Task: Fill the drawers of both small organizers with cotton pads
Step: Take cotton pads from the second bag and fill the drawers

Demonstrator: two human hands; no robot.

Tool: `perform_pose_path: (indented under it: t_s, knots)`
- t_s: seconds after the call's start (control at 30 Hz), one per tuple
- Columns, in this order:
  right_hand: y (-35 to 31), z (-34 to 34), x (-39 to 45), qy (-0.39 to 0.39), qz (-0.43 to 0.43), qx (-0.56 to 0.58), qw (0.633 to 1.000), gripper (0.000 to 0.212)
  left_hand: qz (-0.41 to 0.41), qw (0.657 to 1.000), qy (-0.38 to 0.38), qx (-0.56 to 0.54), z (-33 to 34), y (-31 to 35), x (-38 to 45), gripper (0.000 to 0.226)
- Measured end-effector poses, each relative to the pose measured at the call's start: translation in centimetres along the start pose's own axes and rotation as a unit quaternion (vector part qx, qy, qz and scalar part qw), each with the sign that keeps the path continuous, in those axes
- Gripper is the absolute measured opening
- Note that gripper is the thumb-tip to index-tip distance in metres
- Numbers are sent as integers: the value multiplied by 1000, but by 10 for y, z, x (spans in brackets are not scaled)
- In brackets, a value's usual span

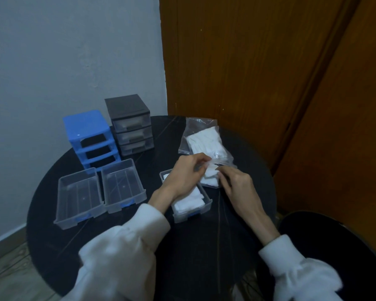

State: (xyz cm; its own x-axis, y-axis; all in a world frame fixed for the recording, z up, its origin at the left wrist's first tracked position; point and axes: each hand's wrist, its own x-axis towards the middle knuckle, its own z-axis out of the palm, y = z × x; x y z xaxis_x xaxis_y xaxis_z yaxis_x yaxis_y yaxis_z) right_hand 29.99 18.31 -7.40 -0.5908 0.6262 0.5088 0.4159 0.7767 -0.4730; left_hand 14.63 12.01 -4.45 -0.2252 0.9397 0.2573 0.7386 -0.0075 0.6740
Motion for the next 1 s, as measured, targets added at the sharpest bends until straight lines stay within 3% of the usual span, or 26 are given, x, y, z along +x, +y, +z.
perform_pose_path:
  t_s: [0.57,0.63,0.8,0.9,1.0]
  knots:
    - [-26,-23,3,115,-39,98,988,12,-22,1000,18,1,-38,-15,-44,36]
    - [-34,-22,6,112,-27,128,985,12,-25,999,2,43,-50,-20,-58,46]
    - [-57,-12,16,33,22,249,968,12,-47,993,-46,98,-66,-30,-78,102]
    - [-64,1,23,2,97,278,956,16,-66,991,-69,93,-65,-31,-81,117]
    - [-67,10,30,-36,169,281,944,23,-60,992,-72,89,-61,-31,-83,118]
